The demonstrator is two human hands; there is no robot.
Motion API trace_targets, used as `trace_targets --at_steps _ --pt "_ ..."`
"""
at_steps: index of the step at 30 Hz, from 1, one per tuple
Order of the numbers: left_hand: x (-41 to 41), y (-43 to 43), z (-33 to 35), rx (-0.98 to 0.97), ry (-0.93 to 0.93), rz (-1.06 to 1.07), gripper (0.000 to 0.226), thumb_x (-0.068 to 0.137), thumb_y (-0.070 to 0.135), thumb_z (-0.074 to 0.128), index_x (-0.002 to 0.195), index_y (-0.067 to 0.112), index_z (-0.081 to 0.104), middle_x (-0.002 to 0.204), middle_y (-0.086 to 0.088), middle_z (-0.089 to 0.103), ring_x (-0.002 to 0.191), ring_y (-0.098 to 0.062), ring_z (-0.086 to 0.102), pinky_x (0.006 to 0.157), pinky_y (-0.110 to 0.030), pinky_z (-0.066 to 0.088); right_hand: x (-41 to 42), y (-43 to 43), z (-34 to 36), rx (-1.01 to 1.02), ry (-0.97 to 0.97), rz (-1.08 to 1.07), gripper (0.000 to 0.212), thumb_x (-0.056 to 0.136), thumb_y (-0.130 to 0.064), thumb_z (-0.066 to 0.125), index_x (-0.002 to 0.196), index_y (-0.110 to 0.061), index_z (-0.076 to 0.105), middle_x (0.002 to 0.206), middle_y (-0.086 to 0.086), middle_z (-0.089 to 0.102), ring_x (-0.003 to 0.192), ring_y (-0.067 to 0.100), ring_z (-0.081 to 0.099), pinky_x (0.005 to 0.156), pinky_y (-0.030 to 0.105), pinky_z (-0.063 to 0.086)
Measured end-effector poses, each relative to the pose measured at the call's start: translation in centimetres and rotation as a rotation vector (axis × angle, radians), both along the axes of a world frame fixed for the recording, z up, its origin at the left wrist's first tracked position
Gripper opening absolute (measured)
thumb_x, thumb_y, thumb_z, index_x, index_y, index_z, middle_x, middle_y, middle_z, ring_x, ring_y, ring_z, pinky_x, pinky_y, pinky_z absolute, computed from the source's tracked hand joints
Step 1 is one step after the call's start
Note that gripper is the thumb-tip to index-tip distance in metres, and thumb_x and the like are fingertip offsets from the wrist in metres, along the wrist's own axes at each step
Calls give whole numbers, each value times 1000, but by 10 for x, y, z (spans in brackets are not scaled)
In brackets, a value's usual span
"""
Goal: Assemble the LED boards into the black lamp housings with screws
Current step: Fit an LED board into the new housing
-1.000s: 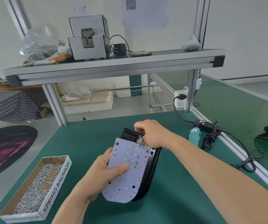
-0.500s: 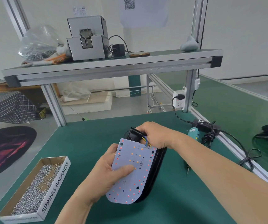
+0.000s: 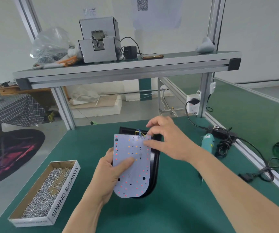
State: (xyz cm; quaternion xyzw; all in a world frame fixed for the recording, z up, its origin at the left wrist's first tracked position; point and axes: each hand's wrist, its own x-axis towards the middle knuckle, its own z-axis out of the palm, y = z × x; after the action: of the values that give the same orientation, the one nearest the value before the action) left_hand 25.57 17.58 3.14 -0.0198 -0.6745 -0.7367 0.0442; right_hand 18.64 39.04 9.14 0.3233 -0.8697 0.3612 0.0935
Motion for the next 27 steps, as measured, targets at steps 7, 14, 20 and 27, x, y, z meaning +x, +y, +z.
trace_targets --at_steps 7,14,20,27 --pt "-1 3 -3 -36 167 99 56 92 41 62 143 55 44 111 22 69 98 1 66 85 -22 54 6 -5 -10 -239 -110 -74 15 90 -21 75 76 -21 69 119 -15 53 119 10 45 92 16 36" --pt "3 3 -8 81 7 79 43 87 52 66 124 30 67 112 3 75 105 -19 71 94 -45 55 8 -6 -11 -147 -11 -84 19 91 -21 73 75 -13 66 111 -10 53 95 13 56 76 28 48" --pt "2 -4 -3 157 -55 95 26 84 43 72 100 22 76 115 -11 74 106 -28 71 92 -46 57 6 -6 -8 -146 17 -62 22 91 -21 73 72 -20 62 112 -11 54 90 6 55 71 20 39" --pt "4 -3 -7 166 -59 68 37 80 22 74 113 6 63 116 -17 72 96 -25 73 76 -34 60 8 -2 -15 -186 77 -45 15 87 -30 77 97 -24 68 118 -12 55 91 -4 60 78 20 45"
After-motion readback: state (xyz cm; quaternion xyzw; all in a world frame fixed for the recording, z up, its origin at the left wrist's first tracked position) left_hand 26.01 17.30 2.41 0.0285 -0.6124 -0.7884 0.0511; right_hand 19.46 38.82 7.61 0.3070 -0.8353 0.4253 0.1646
